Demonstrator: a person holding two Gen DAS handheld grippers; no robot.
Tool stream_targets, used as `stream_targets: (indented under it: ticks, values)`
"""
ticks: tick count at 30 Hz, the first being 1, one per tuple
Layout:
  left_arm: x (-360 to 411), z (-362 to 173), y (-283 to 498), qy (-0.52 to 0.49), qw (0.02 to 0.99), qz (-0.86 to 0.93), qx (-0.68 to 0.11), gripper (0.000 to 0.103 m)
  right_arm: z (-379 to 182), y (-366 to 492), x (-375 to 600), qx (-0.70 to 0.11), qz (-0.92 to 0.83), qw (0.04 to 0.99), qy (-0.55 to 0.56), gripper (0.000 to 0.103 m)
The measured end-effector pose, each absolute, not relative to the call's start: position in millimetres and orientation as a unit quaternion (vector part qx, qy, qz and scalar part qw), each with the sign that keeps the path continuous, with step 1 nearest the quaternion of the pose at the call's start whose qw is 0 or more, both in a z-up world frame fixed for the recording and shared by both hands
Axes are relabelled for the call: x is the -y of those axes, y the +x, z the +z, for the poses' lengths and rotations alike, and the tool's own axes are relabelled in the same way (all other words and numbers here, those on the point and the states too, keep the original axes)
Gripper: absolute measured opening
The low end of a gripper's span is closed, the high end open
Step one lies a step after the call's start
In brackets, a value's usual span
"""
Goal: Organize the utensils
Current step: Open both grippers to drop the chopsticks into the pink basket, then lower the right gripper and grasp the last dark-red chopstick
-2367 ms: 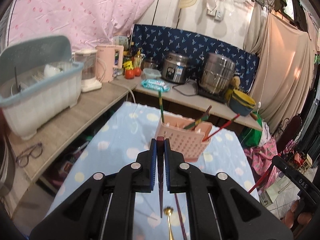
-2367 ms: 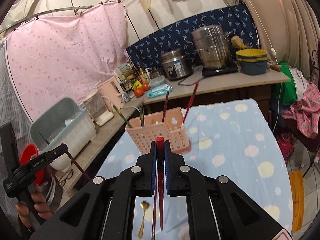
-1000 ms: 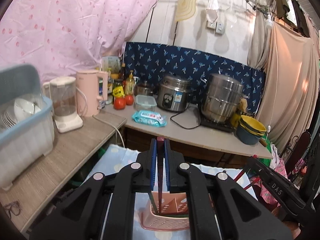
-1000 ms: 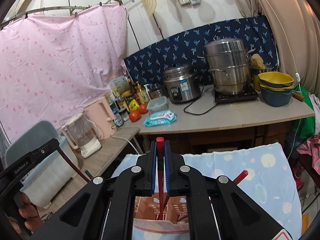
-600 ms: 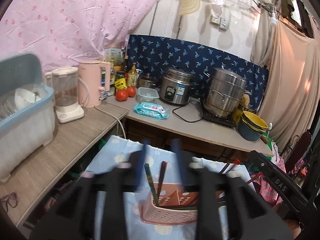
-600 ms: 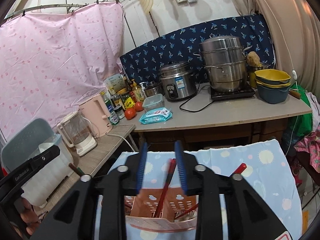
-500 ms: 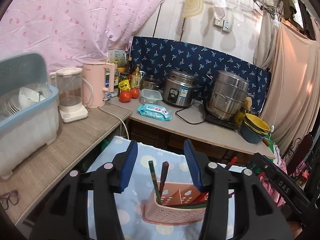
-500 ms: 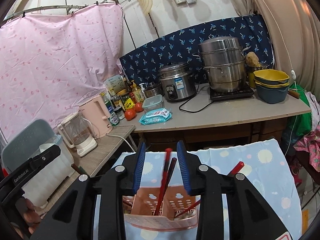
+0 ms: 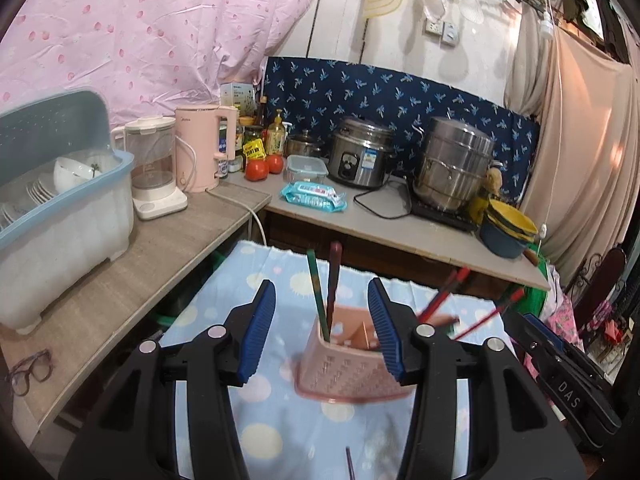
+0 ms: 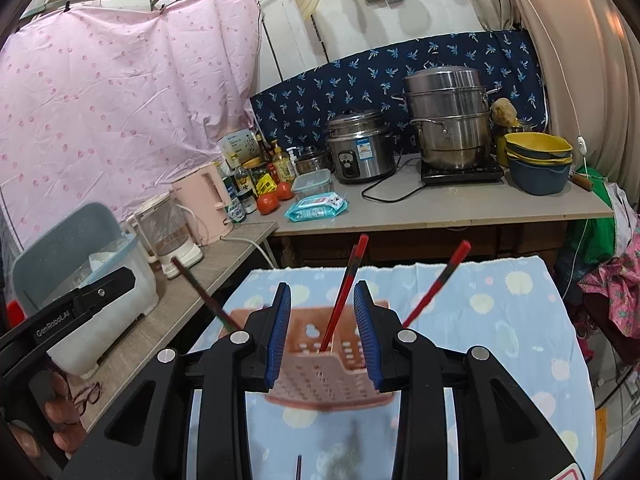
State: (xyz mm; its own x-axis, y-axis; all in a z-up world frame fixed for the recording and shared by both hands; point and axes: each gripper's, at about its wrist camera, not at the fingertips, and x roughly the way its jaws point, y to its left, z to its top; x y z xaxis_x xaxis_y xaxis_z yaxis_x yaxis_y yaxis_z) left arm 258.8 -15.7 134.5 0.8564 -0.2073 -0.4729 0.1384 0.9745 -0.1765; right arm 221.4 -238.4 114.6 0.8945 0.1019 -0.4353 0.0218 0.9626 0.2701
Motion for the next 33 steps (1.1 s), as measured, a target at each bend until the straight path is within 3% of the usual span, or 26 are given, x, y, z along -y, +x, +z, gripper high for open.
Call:
stream_targets:
  ticks: [14,33]
  values:
    - [11,77,195,-0.055,0.942,-0.079,-0.32,0.046,65,139,210,-0.285,0.037,0.952,0.104,0.033]
    - [-8,-42,118,-0.022,0.893,-0.043,-0.448,0.046,-52,45,168,-0.416,0.05,0.904,0.082,0.033]
